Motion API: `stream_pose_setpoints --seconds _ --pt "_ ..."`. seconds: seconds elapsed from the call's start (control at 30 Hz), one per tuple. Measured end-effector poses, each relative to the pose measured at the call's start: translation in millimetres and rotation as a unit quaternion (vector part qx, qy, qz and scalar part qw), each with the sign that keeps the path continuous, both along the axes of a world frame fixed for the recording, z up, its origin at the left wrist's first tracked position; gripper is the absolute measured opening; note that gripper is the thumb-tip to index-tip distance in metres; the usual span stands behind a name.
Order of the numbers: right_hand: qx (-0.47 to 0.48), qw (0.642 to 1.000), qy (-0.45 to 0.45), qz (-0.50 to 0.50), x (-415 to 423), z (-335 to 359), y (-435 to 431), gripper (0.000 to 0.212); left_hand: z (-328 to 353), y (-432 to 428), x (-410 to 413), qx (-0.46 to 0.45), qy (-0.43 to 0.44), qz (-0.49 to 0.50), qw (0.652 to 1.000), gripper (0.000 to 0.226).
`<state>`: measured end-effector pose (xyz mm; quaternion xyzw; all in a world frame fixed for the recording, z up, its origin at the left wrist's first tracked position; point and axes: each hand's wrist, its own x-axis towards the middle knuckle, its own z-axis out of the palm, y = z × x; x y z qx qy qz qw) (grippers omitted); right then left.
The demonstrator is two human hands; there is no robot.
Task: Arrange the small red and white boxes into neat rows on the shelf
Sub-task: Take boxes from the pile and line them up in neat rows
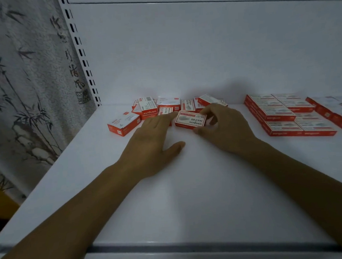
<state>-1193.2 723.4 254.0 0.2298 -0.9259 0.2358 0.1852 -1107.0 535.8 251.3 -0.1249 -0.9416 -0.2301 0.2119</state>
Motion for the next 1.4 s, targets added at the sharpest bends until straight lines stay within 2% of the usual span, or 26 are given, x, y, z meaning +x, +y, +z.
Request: stream_pose_setpoints --seconds 0.13,0.2,0.27,0.33,0.47,0.57,0.7,0.8,0.93,1.07,1.27,1.4 --pt "-0.072 0.996 0.043 0.034 9 12 3 0.044 4 3 -1 0.058 -0.015 0.034 0.998 0.07" --pt "-0.11 0.992 0.037 0.052 13 17 2 0.043 8 5 -2 0.176 -0.029 0.026 0.984 0.066" --pt "-0.146 0.987 0.019 0.068 19 22 -2 0.044 13 7 -2 0.341 -0.066 0.006 0.938 0.058" --pt "-0.172 0.982 0.003 0.075 26 24 -6 0.045 18 8 -1 0.44 -0.103 -0.004 0.892 0.051" --pt "-0.178 0.981 -0.024 0.072 37 24 -14 0.05 23 11 2 0.506 -0.161 -0.037 0.846 0.042" --pt "-0.188 0.973 -0.072 0.11 45 23 -20 0.055 23 12 1 0.561 -0.197 -0.045 0.803 0.035" --pt "-0.241 0.946 -0.153 0.155 50 27 -24 0.056 22 8 -2 0.591 -0.205 -0.044 0.779 0.03" --pt "-0.286 0.923 -0.22 0.135 47 33 -21 0.042 23 9 -1 0.581 -0.222 -0.062 0.781 0.035" --pt "-0.281 0.897 -0.311 0.143 43 34 -12 0.028 22 11 3 0.554 -0.273 -0.112 0.778 0.035" --pt "-0.363 0.856 -0.335 0.155 41 31 -10 0.019 23 10 1 0.559 -0.267 -0.111 0.777 0.038" --pt "-0.502 0.786 -0.347 0.1 36 30 -7 0.019 24 6 -2 0.601 -0.253 -0.118 0.749 0.037" --pt "-0.532 0.771 -0.335 0.106 42 36 -9 0.019 24 7 0 0.607 -0.244 -0.1 0.75 0.025"
